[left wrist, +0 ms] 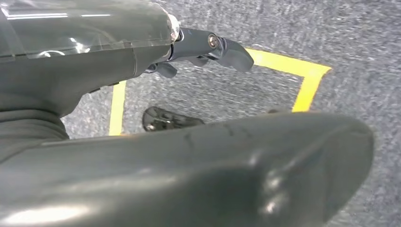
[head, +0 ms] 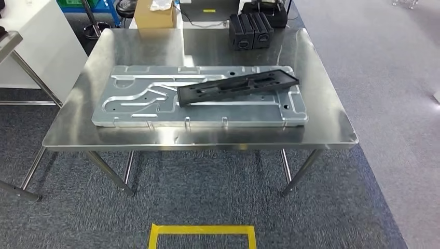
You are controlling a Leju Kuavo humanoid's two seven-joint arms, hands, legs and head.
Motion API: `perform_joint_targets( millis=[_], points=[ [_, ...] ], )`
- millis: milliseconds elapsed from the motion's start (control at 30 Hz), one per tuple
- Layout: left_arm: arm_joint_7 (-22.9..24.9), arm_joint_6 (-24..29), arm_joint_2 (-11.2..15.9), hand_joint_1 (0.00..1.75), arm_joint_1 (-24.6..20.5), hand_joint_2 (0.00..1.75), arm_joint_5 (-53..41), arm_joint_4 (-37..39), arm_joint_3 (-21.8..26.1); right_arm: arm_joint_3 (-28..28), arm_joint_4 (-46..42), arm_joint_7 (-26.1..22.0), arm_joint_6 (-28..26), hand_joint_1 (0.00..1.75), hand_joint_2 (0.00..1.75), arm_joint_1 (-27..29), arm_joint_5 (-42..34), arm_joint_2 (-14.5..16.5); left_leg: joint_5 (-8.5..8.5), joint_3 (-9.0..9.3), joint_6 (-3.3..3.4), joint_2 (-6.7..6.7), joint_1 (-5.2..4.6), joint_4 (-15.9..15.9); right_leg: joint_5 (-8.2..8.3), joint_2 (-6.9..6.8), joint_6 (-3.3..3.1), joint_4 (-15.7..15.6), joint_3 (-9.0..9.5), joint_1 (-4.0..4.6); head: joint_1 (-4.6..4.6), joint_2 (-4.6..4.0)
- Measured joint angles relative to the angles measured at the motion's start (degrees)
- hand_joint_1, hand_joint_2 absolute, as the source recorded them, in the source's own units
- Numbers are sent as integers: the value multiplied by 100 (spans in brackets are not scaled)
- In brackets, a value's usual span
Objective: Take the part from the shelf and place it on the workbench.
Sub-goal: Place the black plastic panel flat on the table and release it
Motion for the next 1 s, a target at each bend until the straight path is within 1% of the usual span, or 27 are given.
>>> perform_joint_targets(
  millis=[33, 67, 100, 133, 167, 200, 233, 267, 300, 333, 367, 400, 467, 500, 533, 567, 600, 633, 700, 733, 767, 800, 833, 867, 900, 967, 1000],
  points=[
    [4, -7, -3, 0, -3, 0, -12, 0, -1, -6, 138, 145, 169, 0, 0, -30, 41, 40, 61, -101, -19, 8, 4, 26, 65, -1, 21, 132, 51, -17, -1, 0],
    [7, -10, -9, 0, -8, 0, -25, 0, -1, -10, 268, 275, 334, 0, 0, -58, 93, 80, 116, -208, -43, 13, 14, 64, 232, -1, 41, 87, 191, -37, 0, 0],
    [8, -14, -14, 0, -13, 0, -34, 0, -2, -11, 381, 379, 490, 0, 0, -79, 151, 123, 161, -314, -74, 13, 24, 115, 409, -1, 59, -141, 424, -61, 1, 0],
    [10, -17, -19, 0, -17, 0, -44, 0, -1, -11, 468, 448, 620, 0, 0, -101, 203, 163, 196, -403, -107, 12, 30, 174, 472, 2, 74, -500, 712, -84, 1, 0],
    [13, -25, -24, 0, -19, 0, -57, 0, -1, -11, 546, 500, 746, 0, 0, -126, 244, 207, 225, -473, -143, 17, 29, 235, 443, 7, 61, -894, 994, -83, -1, -1],
    [17, -31, -28, 0, -22, 0, -69, 0, -1, -11, 612, 532, 855, 0, 0, -151, 265, 254, 255, -511, -182, 25, 23, 280, 366, 13, 34, -1196, 1190, -77, -8, -2],
    [24, -37, -33, 0, -26, 0, -77, 0, 0, -11, 669, 552, 941, 0, 0, -176, 262, 297, 291, -530, -221, 36, 21, 302, 283, 23, -8, -1373, 1287, -56, -8, -2],
    [34, -42, -39, 0, -29, 0, -83, 0, -1, -13, 726, 564, 1017, 0, 0, -194, 246, 347, 336, -536, -263, 48, 22, 302, 278, 31, -70, -1432, 1296, -33, -6, -1],
    [44, -42, -43, 0, -32, 0, -85, 0, -1, -17, 775, 577, 1074, 0, 0, -207, 226, 389, 355, -545, -305, 48, 34, 301, 326, 36, -125, -1423, 1249, -33, -10, -1],
    [54, -42, -44, 0, -32, 0, -87, 0, -1, -20, 818, 591, 1120, 0, 0, -221, 210, 425, 297, -576, -341, 40, 48, 336, 385, 42, -182, -1419, 1196, -29, -9, -1],
    [63, -42, -47, 0, -29, 0, -91, 1, -1, -24, 854, 607, 1158, 0, 0, -232, 202, 456, 119, -635, -369, 27, 58, 461, 457, 47, -238, -1424, 1126, -28, -21, -1],
    [69, -42, -51, 0, -27, 0, -92, 1, 0, -26, 881, 623, 1186, 0, 0, -243, 200, 474, -159, -722, -387, 11, 66, 696, 534, 56, -281, -1428, 1040, -23, -39, -1],
    [77, -44, -61, 0, -32, 0, -100, 2, -1, -27, 924, 650, 1218, 0, 0, -255, 200, 503, -746, -912, -399, -4, 65, 1430, 690, 96, -323, -1415, 832, 9, -55, -1],
    [79, -45, -64, 0, -37, 0, -104, 2, -1, -27, 945, 661, 1236, 0, 0, -257, 200, 513, -876, -952, -393, -6, 63, 1760, 768, 123, -328, -1403, 719, 27, -56, 0],
    [82, -45, -66, 0, -42, 0, -109, 2, -2, -27, 964, 668, 1254, 0, 0, -258, 201, 521, -865, -918, -378, -11, 59, 1956, 845, 157, -327, -1388, 605, 44, -55, 0],
    [85, -44, -66, 0, -46, 0, -115, 2, -2, -27, 980, 672, 1271, 0, 0, -258, 202, 526, -736, -785, -349, -22, 53, 1953, 918, 198, -322, -1371, 495, 60, -55, 0],
    [87, -42, -66, 0, -49, 0, -121, 2, -1, -27, 994, 673, 1280, 0, 0, -260, 202, 531, -566, -543, -306, -62, 41, 1728, 989, 245, -314, -1355, 393, 73, -56, 0],
    [90, -40, -63, 0, -54, 0, -126, 2, -1, -28, 1009, 673, 1284, 0, 0, -269, 202, 546, -462, -214, -245, -174, 27, 1343, 1057, 292, -302, -1338, 310, 78, -54, 0],
    [92, -39, -56, 0, -66, 0, -139, 1, 0, -35, 1034, 672, 1278, 0, 0, -295, 205, 580, -518, 439, -134, -437, -8, 437, 1187, 386, -257, -1316, 200, 90, -51, 0],
    [93, -41, -54, 0, -70, 0, -148, 0, -1, -41, 1044, 673, 1271, 0, 0, -307, 219, 596, -595, 618, -99, -519, -24, 151, 1253, 431, -225, -1323, 178, 82, -50, -1],
    [97, -43, -55, 0, -75, 0, -162, 0, -1, -46, 1048, 690, 1256, 0, 0, -311, 242, 600, -622, 685, -81, -513, -39, 3, 1321, 479, -185, -1341, 164, 77, -60, 0],
    [101, -45, -63, 0, -78, 0, -178, 1, -2, -50, 1052, 731, 1234, 0, 0, -311, 272, 599, -577, 659, -65, -456, -33, -28, 1381, 515, -149, -1363, 153, 65, -62, -1],
    [103, -49, -70, 0, -85, 0, -193, 1, -2, -51, 1060, 787, 1211, 0, 0, -310, 298, 605, -509, 620, -27, -393, -28, -52, 1352, 486, -120, -1349, 127, 59, -66, -1],
    [104, -52, -77, 0, -91, 0, -205, 2, -2, -51, 1067, 852, 1190, 0, 0, -311, 316, 606, -430, 566, 13, -330, -19, -74, 1200, 400, -99, -1253, 83, 56, -60, -1],
    [103, -55, -83, 0, -88, 0, -214, 2, -2, -51, 1074, 903, 1176, 0, 0, -313, 323, 608, -349, 497, 46, -271, -10, -95, 941, 285, -82, -1061, 19, 53, -44, -1],
    [95, -58, -83, 0, -70, 0, -225, 2, -2, -51, 1084, 934, 1175, 0, 0, -328, 324, 610, -204, 315, 74, -161, -18, -90, 305, 89, -33, -365, -137, 31, -23, -2],
    [90, -60, -82, 0, -61, 0, -236, 2, -2, -51, 1086, 928, 1183, 0, 0, -336, 322, 610, -133, 214, 65, -110, -19, -76, 149, 59, 0, -7, -185, 16, -22, -2]
  ],
)
